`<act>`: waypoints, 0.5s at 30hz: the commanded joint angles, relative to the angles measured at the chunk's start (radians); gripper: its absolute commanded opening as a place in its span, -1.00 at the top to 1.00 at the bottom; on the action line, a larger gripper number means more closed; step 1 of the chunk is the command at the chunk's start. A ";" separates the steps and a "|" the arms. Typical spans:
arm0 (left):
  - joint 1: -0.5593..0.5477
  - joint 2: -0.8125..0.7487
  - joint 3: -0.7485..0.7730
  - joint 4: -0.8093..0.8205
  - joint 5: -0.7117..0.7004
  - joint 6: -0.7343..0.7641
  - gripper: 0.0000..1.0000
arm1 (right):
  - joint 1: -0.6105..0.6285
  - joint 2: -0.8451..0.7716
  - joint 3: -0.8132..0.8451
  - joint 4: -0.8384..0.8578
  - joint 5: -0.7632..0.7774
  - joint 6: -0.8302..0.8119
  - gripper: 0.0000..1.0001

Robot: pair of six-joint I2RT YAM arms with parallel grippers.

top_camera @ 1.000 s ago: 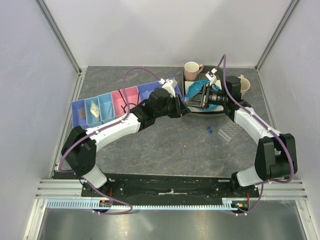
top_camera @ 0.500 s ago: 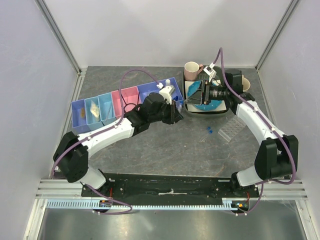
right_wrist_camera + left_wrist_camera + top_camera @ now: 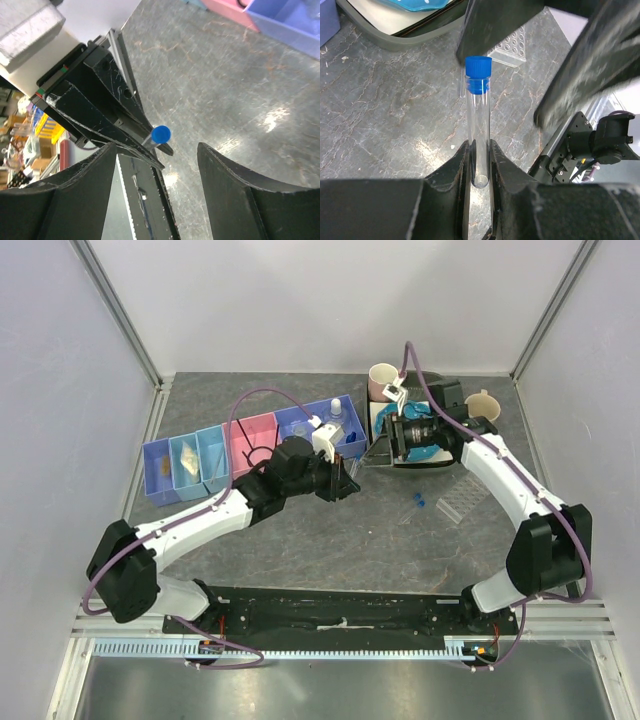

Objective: Organize the chemistry lab equipment

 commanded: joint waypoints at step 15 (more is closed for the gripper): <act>0.001 -0.062 -0.030 0.075 0.065 0.034 0.67 | 0.071 0.042 0.059 -0.012 -0.025 0.022 -0.19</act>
